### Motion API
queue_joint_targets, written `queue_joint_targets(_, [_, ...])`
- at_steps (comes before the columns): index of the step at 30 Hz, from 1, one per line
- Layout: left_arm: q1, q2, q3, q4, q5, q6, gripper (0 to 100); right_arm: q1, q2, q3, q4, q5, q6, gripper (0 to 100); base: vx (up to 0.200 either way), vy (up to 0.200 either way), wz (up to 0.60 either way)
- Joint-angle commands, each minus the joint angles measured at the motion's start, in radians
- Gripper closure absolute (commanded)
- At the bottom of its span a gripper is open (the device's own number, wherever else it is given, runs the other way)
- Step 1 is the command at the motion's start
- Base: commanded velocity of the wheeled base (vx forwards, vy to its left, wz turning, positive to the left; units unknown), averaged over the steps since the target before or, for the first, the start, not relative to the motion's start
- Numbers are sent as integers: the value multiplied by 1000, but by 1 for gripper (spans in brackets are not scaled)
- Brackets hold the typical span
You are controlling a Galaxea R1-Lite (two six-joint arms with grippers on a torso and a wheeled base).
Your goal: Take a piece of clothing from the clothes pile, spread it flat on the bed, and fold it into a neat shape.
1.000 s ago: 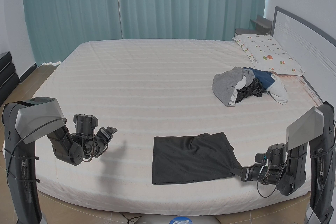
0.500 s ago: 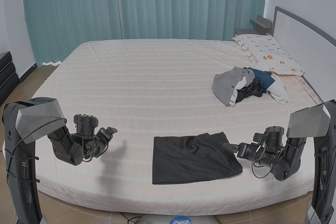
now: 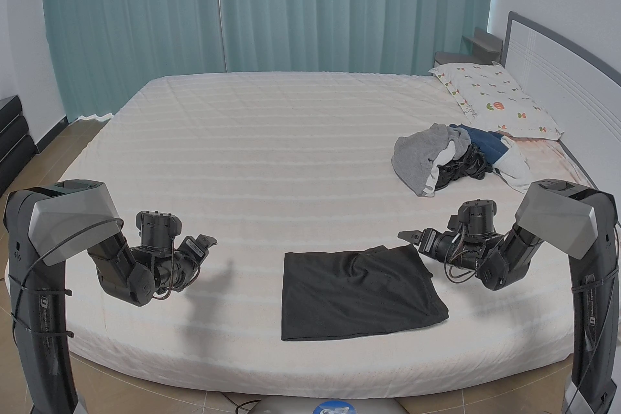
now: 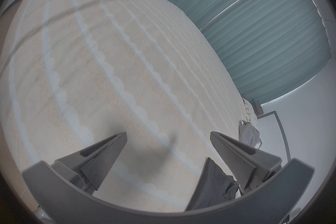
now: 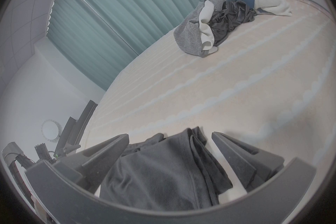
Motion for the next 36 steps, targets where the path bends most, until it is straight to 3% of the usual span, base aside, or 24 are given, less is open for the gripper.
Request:
queue_joint_targets(1, [0,1,0,0,1,0,0,8,58,-86,24,-11,3,0,0,0,0])
queue_joint_targets(12, [0,1,0,-2,1,0,0,15,98,-117,29,-28,3,0,0,0,0])
queue_joint_targets(13, [0,1,0,0,1,0,0,15,97,-118,30,-28,3,100,0,0,0])
queue_joint_targets(21, [0,1,0,-2,1,0,0,11,95,-115,24,-32,9,100,0,0,0])
queue_joint_targets(25, [0,1,0,0,1,0,0,6,86,-114,21,-42,74,100,0,0,0])
queue_joint_targets(36, [0,1,0,0,1,0,0,-58,64,-95,16,-40,107,100,0,0,0])
